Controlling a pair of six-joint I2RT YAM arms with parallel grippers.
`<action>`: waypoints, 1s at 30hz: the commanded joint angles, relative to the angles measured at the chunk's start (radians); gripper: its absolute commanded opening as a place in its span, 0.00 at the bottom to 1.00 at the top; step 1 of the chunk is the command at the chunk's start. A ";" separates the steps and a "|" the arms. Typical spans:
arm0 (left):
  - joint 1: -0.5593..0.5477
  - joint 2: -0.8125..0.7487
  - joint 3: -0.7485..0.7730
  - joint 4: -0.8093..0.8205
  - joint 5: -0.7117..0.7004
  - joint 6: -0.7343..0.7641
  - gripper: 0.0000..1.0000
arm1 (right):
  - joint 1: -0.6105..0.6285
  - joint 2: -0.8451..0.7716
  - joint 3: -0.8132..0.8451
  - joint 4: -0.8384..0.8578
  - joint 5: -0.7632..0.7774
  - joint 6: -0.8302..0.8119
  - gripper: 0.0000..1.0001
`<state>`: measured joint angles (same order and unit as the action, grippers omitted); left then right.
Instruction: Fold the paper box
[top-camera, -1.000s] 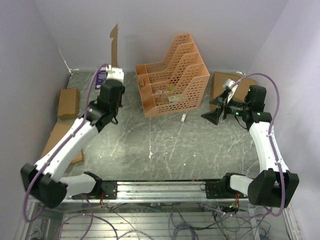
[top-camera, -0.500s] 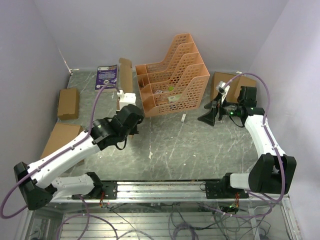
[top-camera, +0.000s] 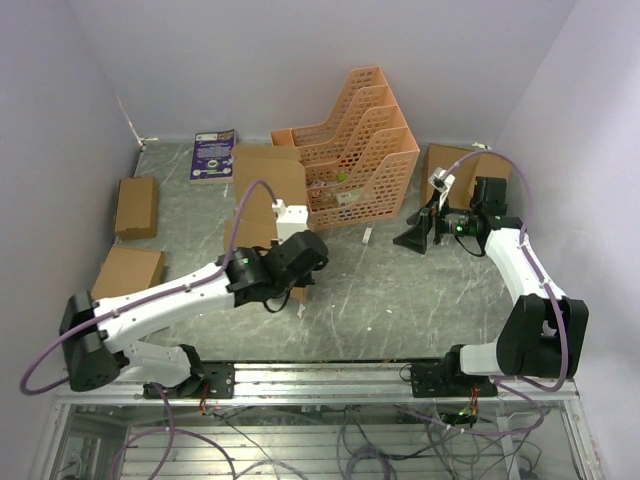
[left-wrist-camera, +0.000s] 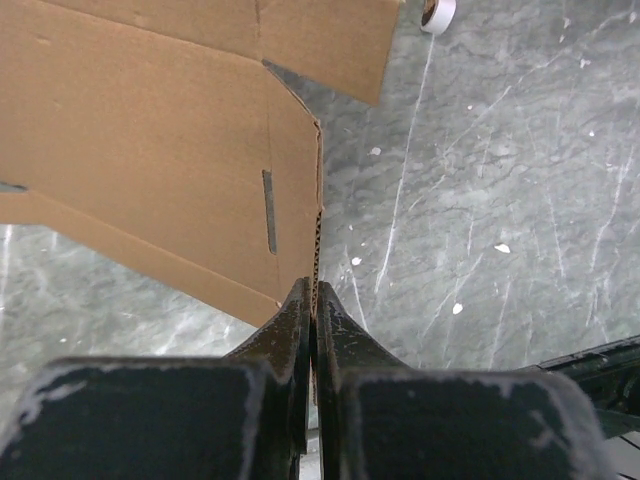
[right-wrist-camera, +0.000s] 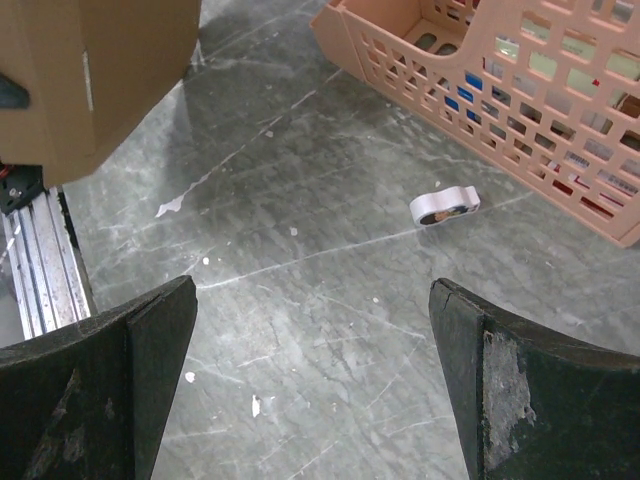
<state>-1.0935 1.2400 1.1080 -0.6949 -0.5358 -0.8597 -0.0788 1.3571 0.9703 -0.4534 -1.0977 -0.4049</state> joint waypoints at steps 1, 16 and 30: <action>-0.023 0.101 0.041 0.094 -0.013 -0.020 0.07 | 0.004 0.010 0.011 0.013 0.036 0.013 1.00; -0.028 0.193 -0.035 0.478 0.058 0.124 0.13 | 0.005 0.022 -0.001 0.037 0.033 0.055 1.00; -0.020 0.149 -0.120 0.839 0.260 0.392 0.69 | 0.006 0.023 -0.033 0.090 0.015 0.096 1.00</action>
<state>-1.1149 1.4837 1.0126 0.0376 -0.3172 -0.5991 -0.0780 1.3731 0.9680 -0.4149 -1.0569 -0.3420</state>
